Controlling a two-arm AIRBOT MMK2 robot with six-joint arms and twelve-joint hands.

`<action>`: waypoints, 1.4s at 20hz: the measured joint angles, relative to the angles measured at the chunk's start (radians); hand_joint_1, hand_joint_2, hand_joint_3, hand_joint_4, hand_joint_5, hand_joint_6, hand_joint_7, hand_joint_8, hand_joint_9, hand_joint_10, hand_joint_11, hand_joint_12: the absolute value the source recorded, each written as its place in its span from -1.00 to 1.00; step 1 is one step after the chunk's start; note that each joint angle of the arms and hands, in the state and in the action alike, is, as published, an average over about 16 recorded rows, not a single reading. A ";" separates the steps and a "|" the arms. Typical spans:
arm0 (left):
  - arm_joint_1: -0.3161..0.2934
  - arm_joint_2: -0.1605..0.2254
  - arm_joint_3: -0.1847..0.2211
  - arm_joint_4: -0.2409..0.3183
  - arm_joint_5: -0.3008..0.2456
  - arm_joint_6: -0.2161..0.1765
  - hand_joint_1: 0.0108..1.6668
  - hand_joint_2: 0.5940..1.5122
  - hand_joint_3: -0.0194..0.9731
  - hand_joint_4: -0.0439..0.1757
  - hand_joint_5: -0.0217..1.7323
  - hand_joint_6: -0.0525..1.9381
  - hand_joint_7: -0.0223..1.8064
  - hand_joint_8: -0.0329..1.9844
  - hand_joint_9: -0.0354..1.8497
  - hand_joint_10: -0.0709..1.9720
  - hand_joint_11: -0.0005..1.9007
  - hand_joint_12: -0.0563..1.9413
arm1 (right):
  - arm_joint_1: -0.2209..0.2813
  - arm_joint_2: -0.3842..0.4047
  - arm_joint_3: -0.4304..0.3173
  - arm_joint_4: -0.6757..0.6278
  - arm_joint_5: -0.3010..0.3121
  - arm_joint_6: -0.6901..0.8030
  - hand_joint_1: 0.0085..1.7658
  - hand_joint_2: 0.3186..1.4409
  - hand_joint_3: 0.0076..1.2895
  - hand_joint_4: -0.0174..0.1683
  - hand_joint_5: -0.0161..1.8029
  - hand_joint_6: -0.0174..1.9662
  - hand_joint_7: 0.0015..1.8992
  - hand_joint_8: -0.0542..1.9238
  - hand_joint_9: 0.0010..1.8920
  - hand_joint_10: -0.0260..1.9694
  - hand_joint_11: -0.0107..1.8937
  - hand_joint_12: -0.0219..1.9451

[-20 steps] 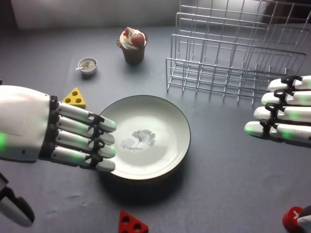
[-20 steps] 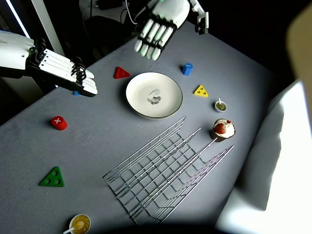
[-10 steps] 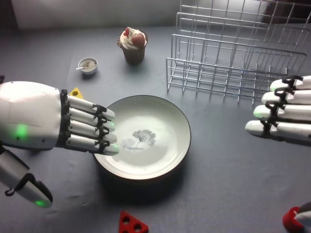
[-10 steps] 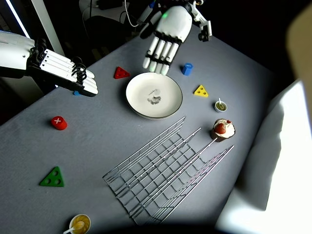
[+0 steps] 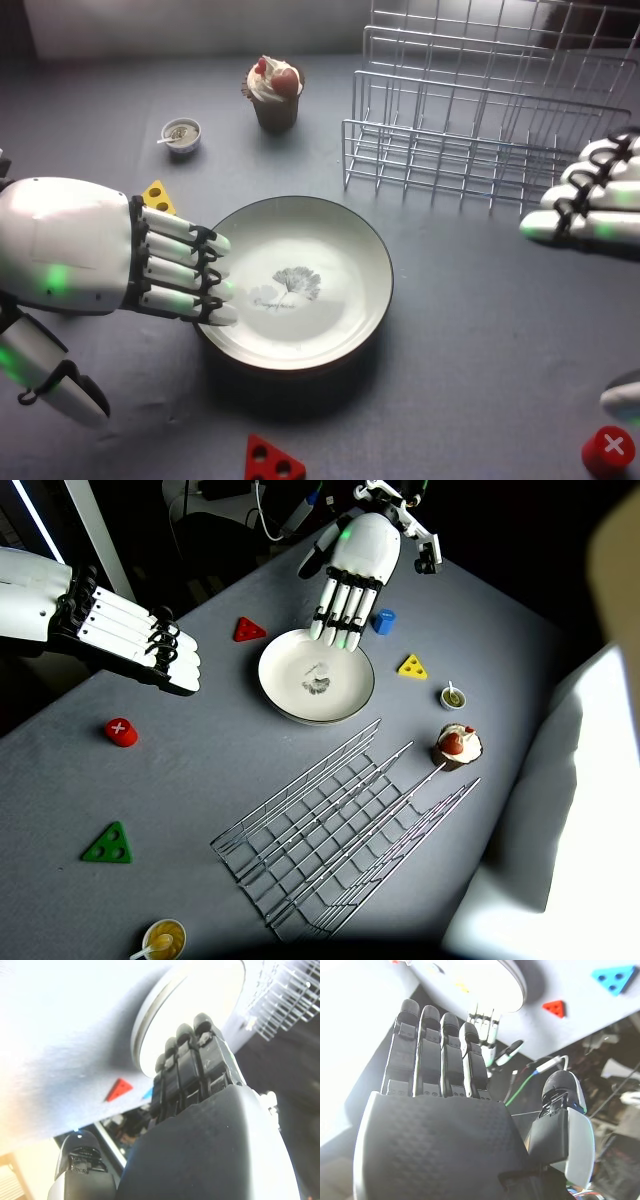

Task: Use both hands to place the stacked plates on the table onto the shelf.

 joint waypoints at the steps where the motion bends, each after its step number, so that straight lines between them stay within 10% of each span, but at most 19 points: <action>1: 0.002 -0.002 0.001 0.002 0.005 0.002 -0.99 0.00 -0.97 -0.62 -0.81 -0.95 -0.73 -0.96 -0.72 -0.92 -0.82 -0.89 | 0.000 0.000 0.001 0.009 -0.001 -0.001 -0.99 0.27 -0.99 -0.77 -0.69 -0.97 -0.69 -0.94 -0.67 -0.98 -0.66 -0.94; 28: 0.049 -0.072 0.006 -0.007 0.087 0.006 -0.99 0.00 -0.97 -0.64 -0.84 -0.97 -0.78 -0.98 -0.73 -0.92 -0.82 -0.90 | 0.001 -0.054 0.027 -0.064 -0.029 -0.088 -0.99 0.27 -0.99 -0.77 -0.69 -0.97 -0.68 -0.94 -0.67 -0.98 -0.65 -0.95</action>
